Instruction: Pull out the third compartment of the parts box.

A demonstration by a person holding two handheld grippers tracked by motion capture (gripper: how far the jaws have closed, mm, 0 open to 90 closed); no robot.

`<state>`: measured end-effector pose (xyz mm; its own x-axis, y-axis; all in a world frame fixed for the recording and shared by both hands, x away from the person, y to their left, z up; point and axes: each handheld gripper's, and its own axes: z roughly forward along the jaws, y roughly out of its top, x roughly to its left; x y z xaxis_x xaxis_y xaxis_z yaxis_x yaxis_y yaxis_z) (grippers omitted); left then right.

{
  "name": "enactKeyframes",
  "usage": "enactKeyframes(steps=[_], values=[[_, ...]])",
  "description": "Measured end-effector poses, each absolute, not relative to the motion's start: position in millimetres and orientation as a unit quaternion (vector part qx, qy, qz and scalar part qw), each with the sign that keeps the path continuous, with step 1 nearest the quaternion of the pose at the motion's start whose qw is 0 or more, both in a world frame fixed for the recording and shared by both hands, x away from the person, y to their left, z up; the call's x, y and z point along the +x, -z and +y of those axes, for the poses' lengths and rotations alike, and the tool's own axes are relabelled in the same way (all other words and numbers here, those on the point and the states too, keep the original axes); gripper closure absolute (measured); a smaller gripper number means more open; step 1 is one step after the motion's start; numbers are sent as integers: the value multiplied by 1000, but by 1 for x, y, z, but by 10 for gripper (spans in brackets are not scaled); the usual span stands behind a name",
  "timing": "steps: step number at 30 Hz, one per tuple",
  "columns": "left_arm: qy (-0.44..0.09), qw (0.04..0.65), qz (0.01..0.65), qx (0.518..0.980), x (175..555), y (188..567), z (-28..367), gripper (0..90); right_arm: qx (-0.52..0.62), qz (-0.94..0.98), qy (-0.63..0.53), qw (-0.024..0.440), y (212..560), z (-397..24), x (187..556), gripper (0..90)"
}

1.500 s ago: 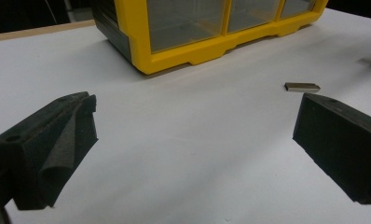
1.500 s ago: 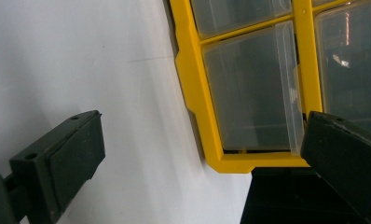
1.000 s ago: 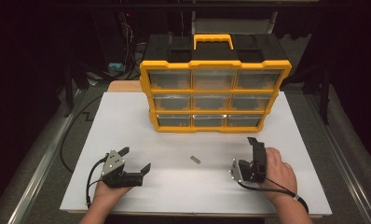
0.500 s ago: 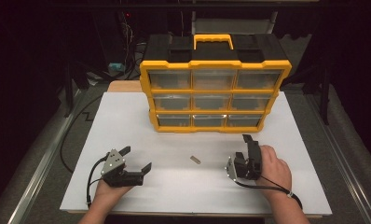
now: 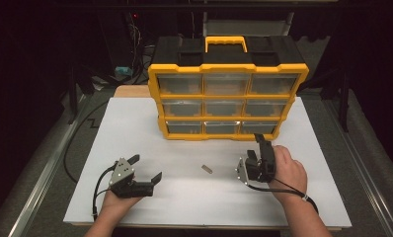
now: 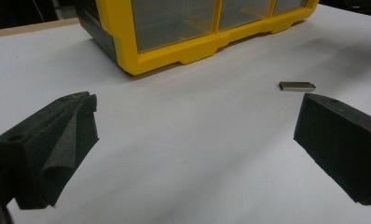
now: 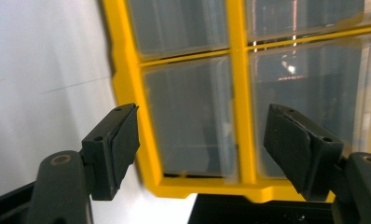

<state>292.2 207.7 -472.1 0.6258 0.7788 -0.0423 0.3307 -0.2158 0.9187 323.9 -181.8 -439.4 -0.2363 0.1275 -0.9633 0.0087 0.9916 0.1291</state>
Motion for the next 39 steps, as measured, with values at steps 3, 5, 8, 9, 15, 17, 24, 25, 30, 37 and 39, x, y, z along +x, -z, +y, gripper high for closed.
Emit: enactKeyframes(steps=[3,5,8,9,15,17,24,25,30,37,39], values=[[-219,503,376,747,293,473,209,8,40,778,-48,626,428,-180,326,294],[-219,504,376,746,293,472,208,8,40,773,-50,631,423,-180,327,304],[-220,508,371,746,293,472,208,8,35,769,-47,636,415,-180,328,309],[-220,508,371,746,293,472,208,8,35,769,-47,636,415,-180,328,309],[-220,507,370,747,292,472,207,8,35,755,-46,653,394,-180,332,320],[-220,505,369,749,292,472,208,8,33,751,-49,658,388,-180,335,325],[-219,505,365,750,292,472,208,8,33,740,-48,670,366,-180,341,353],[-219,507,365,749,292,472,208,8,32,738,-49,672,364,-180,342,358],[-218,509,366,748,291,472,208,8,38,728,-47,682,354,-180,345,382],[-217,508,362,751,291,473,206,8,39,706,-41,706,336,-182,352,450],[-217,509,363,750,291,472,207,8,43,701,-40,711,332,-183,352,467]])
